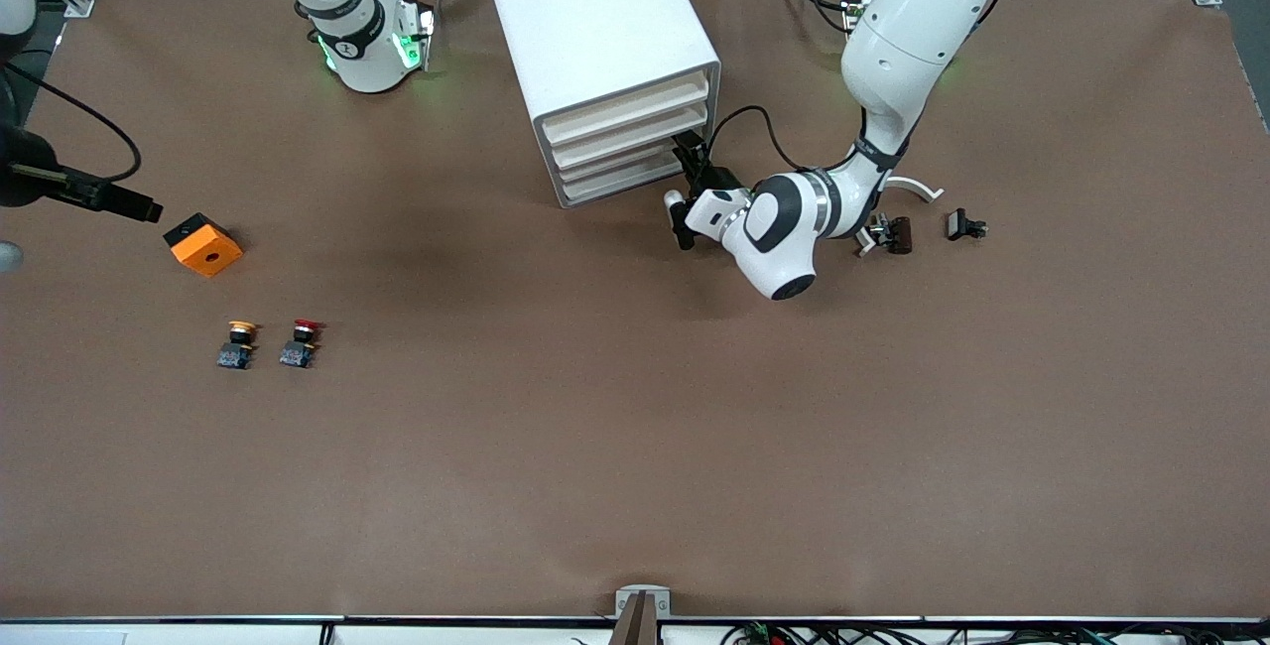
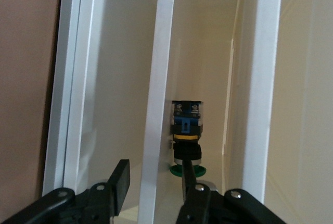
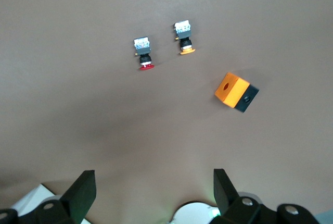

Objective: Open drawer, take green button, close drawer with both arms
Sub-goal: 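Pull the drawer open with the left gripper while the right gripper approaches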

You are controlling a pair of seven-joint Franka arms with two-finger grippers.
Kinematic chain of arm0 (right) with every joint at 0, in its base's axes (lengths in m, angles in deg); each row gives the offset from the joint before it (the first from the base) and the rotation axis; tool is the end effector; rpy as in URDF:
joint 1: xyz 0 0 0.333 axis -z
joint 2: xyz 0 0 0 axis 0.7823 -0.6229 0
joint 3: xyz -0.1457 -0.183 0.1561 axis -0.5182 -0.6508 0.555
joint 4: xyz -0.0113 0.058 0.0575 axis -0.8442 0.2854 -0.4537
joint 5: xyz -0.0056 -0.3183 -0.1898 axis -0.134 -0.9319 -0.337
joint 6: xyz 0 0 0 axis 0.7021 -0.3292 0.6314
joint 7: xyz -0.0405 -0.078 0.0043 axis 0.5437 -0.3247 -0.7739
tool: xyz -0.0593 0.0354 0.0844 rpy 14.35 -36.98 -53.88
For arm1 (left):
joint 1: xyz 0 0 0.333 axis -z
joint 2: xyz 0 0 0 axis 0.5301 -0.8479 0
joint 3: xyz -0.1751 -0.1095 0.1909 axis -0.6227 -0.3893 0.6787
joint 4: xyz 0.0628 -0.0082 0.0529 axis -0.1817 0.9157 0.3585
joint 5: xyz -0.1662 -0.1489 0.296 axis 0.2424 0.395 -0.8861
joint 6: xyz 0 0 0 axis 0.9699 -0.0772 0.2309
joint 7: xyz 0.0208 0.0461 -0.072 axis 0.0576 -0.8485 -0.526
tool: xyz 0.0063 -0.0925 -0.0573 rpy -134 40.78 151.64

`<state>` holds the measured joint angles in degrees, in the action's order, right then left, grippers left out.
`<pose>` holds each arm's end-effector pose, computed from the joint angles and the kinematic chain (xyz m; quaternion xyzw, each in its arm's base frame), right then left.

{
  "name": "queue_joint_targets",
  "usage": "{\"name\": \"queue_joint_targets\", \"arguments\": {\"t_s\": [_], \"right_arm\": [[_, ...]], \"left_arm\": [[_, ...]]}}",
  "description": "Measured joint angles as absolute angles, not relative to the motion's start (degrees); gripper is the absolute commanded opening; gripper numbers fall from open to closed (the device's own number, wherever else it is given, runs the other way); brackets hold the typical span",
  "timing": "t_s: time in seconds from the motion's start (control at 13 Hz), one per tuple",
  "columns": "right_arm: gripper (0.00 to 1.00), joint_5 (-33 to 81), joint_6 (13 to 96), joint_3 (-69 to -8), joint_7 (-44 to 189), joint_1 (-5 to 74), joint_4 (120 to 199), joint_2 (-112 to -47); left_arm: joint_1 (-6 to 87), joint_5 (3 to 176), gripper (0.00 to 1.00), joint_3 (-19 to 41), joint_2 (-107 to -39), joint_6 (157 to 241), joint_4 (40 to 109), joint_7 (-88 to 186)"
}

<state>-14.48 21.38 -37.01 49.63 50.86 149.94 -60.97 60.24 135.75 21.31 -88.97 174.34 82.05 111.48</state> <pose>0.5339 -0.0324 0.5397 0.9777 -0.1824 -0.1009 0.0259 0.3583 -0.3708 0.1224 0.6931 -0.3874 -0.3357 0.5067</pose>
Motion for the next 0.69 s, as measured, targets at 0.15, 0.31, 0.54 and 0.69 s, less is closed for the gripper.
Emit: {"name": "queue_joint_targets", "arguments": {"t_s": [0.15, 0.31, 0.54, 0.69], "right_arm": [[1.0, -14.5, 21.4, -36.9, 45.5, 49.2, 149.9, -61.0], [1.0, -14.5, 21.4, -36.8, 43.7, 47.9, 149.8, -61.0], [1.0, -13.5, 21.5, -36.7, 32.4, 44.0, 149.8, -61.0], [1.0, -13.2, 22.1, -36.5, 24.0, 40.0, 149.8, -61.0]], "left_arm": [[60.9, 135.7, 0.33, 21.3, -89.0, 175.0, 82.2, 111.5], [61.0, 135.7, 0.24, 21.3, -89.0, 175.0, 82.2, 111.4], [61.0, 135.7, 0.13, 21.3, -89.0, 175.0, 82.2, 110.0], [61.0, 135.7, 0.11, 21.3, -89.0, 175.1, 82.2, 108.4]]}}
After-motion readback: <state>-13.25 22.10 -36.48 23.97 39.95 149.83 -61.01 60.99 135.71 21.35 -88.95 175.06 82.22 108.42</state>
